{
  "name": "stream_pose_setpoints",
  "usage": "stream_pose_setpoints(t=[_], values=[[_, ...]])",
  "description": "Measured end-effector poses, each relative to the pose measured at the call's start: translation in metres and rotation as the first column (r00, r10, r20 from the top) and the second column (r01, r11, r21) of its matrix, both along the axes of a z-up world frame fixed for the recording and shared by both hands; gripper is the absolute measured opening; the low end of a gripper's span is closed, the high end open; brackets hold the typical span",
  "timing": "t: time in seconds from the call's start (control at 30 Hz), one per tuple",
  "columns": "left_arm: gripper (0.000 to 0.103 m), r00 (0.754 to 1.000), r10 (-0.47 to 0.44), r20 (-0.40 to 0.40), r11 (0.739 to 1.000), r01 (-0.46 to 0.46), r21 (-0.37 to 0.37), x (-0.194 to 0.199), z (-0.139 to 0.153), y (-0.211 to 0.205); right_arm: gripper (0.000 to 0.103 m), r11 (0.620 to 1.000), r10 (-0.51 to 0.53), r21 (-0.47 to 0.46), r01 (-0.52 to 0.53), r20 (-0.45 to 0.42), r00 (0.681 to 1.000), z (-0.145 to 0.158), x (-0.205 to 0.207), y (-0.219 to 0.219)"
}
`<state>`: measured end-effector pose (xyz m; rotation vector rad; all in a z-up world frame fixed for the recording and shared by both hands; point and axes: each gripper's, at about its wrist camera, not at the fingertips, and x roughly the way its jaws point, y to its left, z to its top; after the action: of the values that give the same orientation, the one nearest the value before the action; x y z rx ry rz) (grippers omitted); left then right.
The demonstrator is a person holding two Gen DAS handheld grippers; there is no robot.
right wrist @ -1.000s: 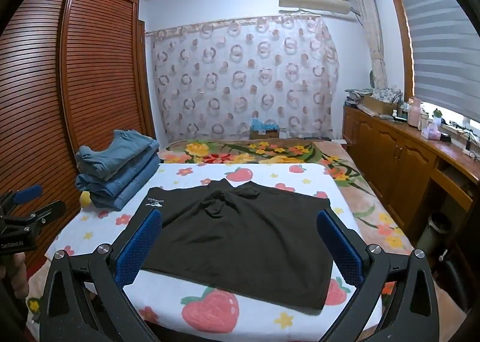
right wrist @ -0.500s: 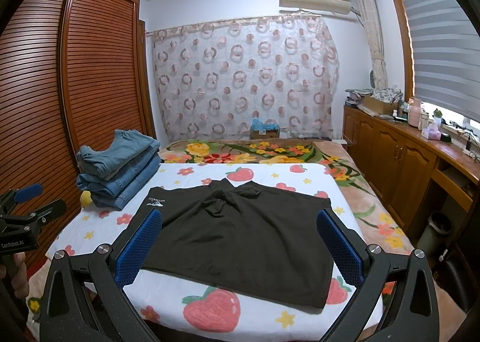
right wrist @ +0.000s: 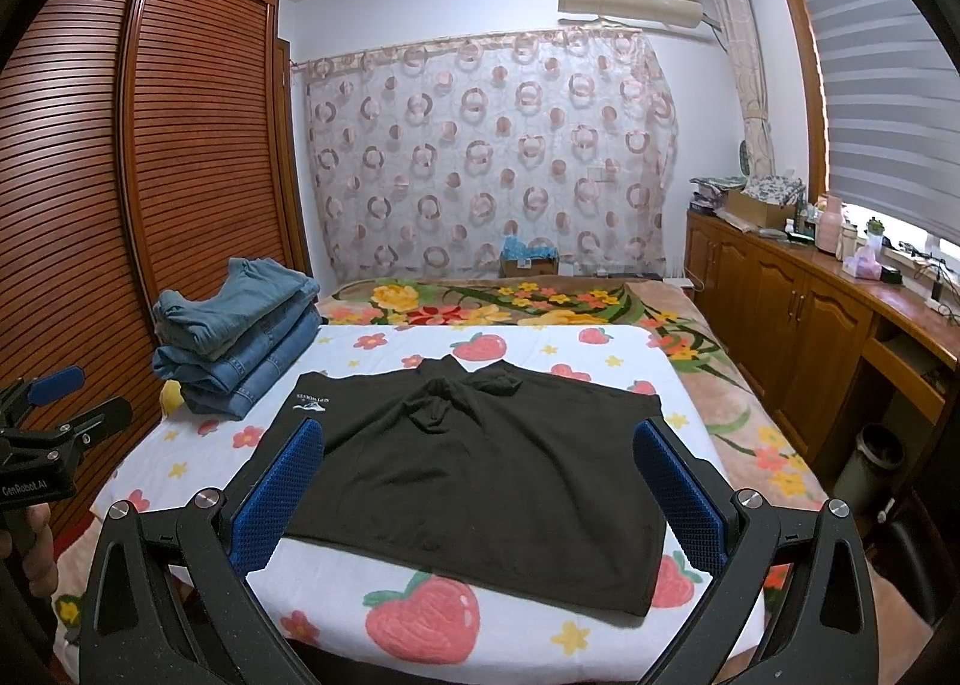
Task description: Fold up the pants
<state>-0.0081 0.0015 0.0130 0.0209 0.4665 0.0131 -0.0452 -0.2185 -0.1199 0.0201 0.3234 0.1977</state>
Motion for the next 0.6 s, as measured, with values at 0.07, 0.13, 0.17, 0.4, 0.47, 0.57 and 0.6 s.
stream_pose_setpoints(t=[0.07,0.13,0.17,0.4,0.47,0.57,0.6], values=[[0.103,1.0,0.0,0.0,1.0,0.0,0.0,0.0,-0.0001,0.0,0.103,1.0,0.0,-0.001,0.0,0.0,1.0,0.0,0.0002,0.0003],[0.103,1.0,0.001,0.0,1.0,-0.001,0.0,0.0,-0.0003,-0.0001,0.103,1.0,0.0,0.0,0.0,0.0,1.0,0.0,0.0001,0.0001],[0.103,1.0,0.0,0.0,1.0,0.0,0.0,-0.0001,-0.0004,-0.0001,0.103,1.0,0.0,0.0,0.0,0.0,1.0,0.0001,0.0002,0.0001],[0.103,1.0,0.001,0.0,1.0,-0.001,-0.001,-0.0033,0.0046,0.0001,0.103,1.0,-0.002,-0.002,0.002,-0.002,1.0,-0.0008,0.0002,0.0006],[0.103,1.0,0.0,0.001,1.0,0.0,-0.001,-0.0033,0.0045,0.0002,0.103,1.0,-0.001,0.0,0.001,-0.002,1.0,-0.0009,0.0003,0.0006],[0.103,1.0,0.001,0.001,1.0,-0.001,-0.001,-0.0033,0.0047,0.0002,0.103,1.0,-0.002,-0.001,0.002,-0.001,1.0,-0.0009,-0.0005,0.0009],[0.103,1.0,0.001,0.001,1.0,-0.001,-0.001,-0.0034,0.0048,0.0001,0.103,1.0,-0.003,-0.001,0.003,-0.001,1.0,-0.0007,-0.0002,0.0005]])
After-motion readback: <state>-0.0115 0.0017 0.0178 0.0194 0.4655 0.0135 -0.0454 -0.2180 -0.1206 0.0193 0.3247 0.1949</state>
